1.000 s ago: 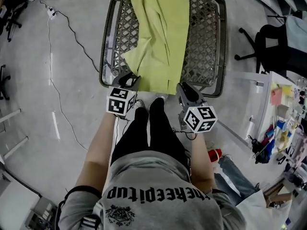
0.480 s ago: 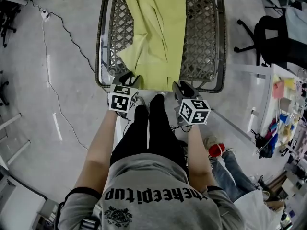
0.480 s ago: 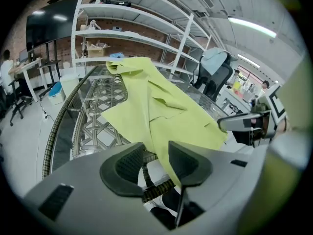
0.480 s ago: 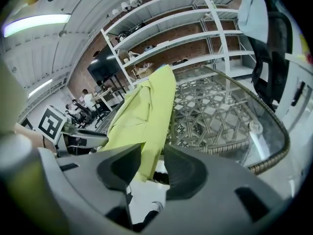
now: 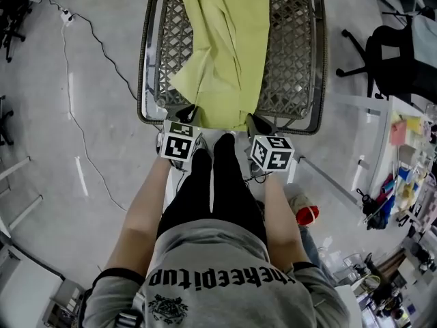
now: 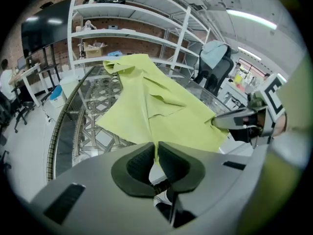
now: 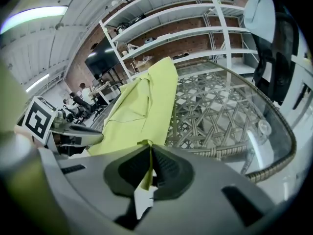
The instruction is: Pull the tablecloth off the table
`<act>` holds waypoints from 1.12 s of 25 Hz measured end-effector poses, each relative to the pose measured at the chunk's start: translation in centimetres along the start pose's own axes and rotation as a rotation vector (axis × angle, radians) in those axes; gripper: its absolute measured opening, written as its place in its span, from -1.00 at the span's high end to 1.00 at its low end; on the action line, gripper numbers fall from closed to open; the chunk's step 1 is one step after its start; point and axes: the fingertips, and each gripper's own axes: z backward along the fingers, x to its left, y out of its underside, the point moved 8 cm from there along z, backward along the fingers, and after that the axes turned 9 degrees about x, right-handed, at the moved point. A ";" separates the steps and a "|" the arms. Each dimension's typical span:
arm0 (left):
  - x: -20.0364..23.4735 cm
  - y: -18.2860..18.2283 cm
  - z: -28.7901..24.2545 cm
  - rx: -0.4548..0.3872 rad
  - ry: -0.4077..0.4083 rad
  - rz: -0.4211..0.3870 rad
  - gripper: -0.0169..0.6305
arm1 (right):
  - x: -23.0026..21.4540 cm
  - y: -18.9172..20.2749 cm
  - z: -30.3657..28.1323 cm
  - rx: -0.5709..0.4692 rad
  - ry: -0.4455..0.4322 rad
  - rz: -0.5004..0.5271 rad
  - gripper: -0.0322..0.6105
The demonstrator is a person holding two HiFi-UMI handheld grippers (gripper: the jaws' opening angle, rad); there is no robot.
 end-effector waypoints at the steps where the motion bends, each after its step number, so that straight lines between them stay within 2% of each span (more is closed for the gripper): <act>1: -0.2 -0.1 0.0 0.005 -0.006 -0.007 0.83 | 0.0 -0.1 0.2 -0.004 -0.009 -0.001 0.84; 5: -0.7 -0.2 0.9 -0.007 -0.021 -0.048 0.87 | 0.6 -0.3 1.3 -0.047 -0.031 0.010 0.85; 10: -1.7 0.4 2.9 -0.052 -0.031 -0.157 0.87 | 1.8 0.1 3.3 -0.099 -0.054 0.033 0.85; 28: -4.6 6.7 12.2 -0.168 0.041 -0.208 0.87 | 7.3 5.3 11.9 -0.210 -0.138 0.091 0.85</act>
